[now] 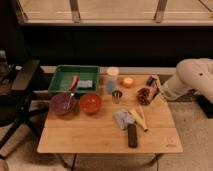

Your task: Place eraser in plastic cup

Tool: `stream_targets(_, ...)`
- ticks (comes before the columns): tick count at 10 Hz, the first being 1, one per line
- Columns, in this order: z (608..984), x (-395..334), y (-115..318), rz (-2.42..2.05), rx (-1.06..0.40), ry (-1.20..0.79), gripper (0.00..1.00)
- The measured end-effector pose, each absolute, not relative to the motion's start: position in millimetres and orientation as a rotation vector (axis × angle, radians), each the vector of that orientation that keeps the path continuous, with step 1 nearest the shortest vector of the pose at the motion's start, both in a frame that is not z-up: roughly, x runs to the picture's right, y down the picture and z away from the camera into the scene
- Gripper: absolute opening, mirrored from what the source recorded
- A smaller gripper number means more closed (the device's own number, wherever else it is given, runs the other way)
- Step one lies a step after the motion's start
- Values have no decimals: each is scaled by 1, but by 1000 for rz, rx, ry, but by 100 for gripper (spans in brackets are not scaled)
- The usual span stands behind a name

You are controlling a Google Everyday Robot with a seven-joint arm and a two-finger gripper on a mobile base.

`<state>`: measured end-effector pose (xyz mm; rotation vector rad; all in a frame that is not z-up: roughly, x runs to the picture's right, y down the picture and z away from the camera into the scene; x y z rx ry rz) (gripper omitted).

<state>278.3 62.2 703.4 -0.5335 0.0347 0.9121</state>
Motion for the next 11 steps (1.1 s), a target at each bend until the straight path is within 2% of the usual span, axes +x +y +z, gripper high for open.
stream_targets(6, 703, 278, 64, 907, -535, 37, 65)
stream_targets(11, 724, 250, 106, 1021, -571, 139, 65)
